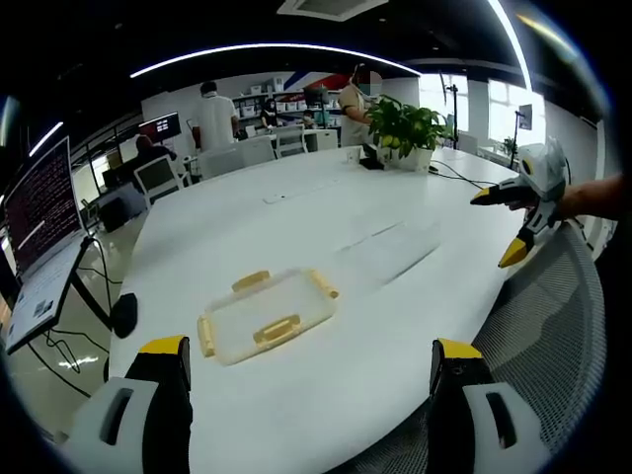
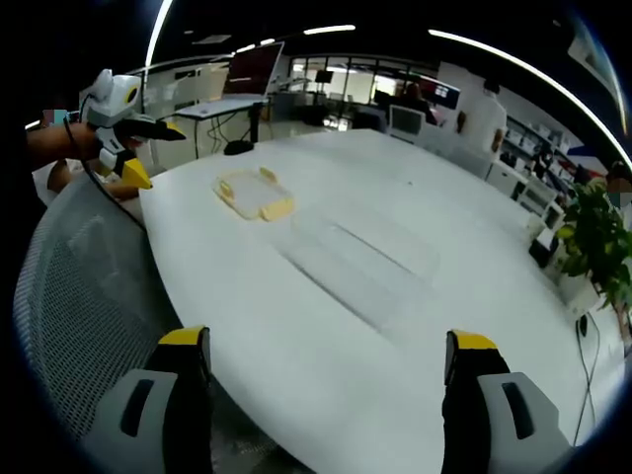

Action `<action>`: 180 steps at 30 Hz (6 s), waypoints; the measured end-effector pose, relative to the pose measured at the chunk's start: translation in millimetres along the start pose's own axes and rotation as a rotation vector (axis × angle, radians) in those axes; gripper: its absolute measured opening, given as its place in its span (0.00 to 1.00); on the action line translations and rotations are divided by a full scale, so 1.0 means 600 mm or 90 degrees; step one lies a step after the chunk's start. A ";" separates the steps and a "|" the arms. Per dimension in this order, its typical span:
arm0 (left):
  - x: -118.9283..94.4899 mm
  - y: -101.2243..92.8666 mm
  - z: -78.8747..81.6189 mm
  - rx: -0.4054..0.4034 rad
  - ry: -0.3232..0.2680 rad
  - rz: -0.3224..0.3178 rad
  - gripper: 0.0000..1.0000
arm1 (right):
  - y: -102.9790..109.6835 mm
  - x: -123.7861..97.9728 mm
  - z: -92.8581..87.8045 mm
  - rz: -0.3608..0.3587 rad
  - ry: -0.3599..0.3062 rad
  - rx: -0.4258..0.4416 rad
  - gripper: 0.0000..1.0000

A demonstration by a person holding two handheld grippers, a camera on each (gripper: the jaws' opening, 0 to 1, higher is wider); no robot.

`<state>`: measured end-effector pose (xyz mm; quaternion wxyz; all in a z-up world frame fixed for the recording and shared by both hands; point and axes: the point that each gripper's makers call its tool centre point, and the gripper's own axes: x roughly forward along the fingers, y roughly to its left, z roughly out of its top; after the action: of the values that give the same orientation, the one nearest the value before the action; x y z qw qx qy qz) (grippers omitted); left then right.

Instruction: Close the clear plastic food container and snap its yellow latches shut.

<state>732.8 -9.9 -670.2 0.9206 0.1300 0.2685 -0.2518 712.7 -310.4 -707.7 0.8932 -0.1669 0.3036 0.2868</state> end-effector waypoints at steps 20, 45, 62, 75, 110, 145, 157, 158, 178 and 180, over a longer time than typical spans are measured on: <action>0.000 -0.001 -0.001 -0.001 0.000 -0.001 0.99 | 0.002 0.000 0.000 0.003 0.001 -0.001 0.97; -0.003 0.009 0.003 0.008 0.009 -0.008 0.99 | -0.001 -0.007 0.009 0.023 0.019 -0.018 0.98; 0.004 0.025 0.004 0.016 0.016 -0.025 0.99 | -0.002 -0.001 0.027 0.053 0.036 -0.029 0.99; 0.016 0.056 0.010 0.015 0.021 -0.030 0.99 | -0.009 0.016 0.063 0.067 0.038 -0.053 0.99; 0.057 0.122 0.016 0.044 0.060 -0.060 0.99 | 0.003 0.088 0.146 0.136 0.049 -0.127 1.00; 0.121 0.153 -0.021 0.154 0.138 -0.174 0.98 | 0.051 0.194 0.205 0.258 0.054 -0.232 0.96; 0.143 0.173 -0.038 0.216 0.159 -0.225 0.89 | 0.074 0.229 0.223 0.302 0.044 -0.262 0.88; 0.145 0.175 -0.040 0.223 0.162 -0.230 0.88 | 0.076 0.233 0.224 0.304 0.044 -0.263 0.86; 0.174 0.203 -0.069 0.322 0.184 -0.295 0.63 | 0.102 0.290 0.220 0.339 0.062 -0.298 0.67; 0.177 0.205 -0.073 0.333 0.189 -0.301 0.62 | 0.105 0.297 0.218 0.341 0.068 -0.302 0.65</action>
<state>857.3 67.9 -752.6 0.7238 0.3304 0.3485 -0.4955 848.4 -126.6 -729.9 0.7058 -0.2989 0.3075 0.5639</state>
